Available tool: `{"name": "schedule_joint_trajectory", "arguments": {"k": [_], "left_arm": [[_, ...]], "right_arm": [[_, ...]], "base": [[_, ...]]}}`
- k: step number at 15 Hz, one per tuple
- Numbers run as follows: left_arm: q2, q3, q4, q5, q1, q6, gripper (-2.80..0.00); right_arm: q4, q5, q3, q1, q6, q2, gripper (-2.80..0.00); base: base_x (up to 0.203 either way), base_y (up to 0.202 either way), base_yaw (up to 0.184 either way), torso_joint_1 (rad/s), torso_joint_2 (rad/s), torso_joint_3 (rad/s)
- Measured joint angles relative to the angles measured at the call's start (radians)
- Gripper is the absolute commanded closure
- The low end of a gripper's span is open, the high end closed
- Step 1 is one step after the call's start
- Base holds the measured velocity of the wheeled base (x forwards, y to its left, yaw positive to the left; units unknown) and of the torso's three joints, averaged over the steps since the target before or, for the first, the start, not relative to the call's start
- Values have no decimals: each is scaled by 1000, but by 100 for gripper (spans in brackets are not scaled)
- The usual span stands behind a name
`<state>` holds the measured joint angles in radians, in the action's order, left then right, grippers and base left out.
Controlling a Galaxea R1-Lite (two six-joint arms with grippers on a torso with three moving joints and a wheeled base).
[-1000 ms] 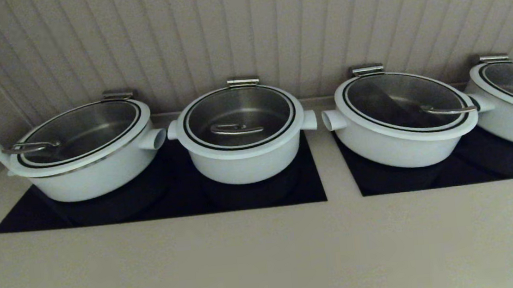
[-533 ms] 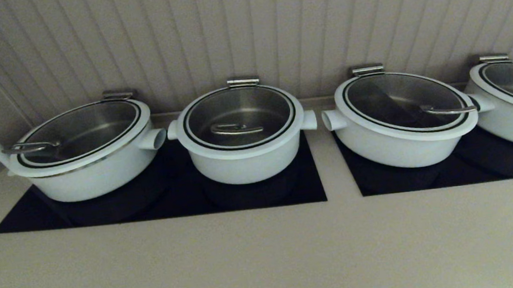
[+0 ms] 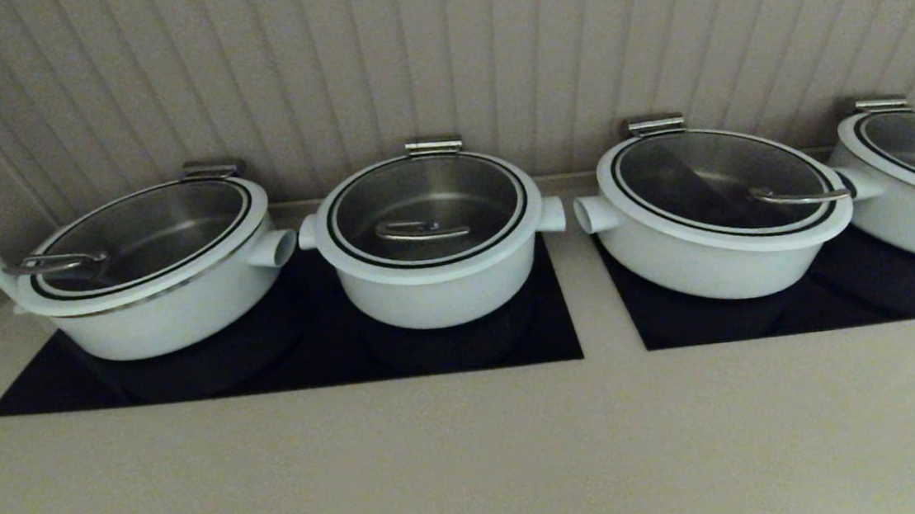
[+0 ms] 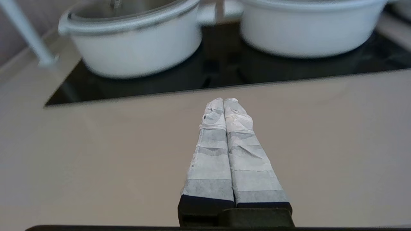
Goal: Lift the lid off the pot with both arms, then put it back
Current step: Open the food pot lid a small opening with the left arm
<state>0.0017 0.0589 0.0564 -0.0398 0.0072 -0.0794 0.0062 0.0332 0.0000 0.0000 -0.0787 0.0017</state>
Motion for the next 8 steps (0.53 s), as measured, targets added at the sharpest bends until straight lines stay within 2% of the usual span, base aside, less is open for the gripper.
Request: {"name": "schedule_joint_trajectory", "arguments": {"k": [4,8], "left_arm": [[11,82,-4,-92,0,-2,0],[111,167,4,-97,0,-5,0]], "right_arm": [[0,0,0,0,-3,0,0],[1,1,0,0,-5,0,0]], "base": [[0,0,0,0,0,0],[0,0,0,0,0,0]]}}
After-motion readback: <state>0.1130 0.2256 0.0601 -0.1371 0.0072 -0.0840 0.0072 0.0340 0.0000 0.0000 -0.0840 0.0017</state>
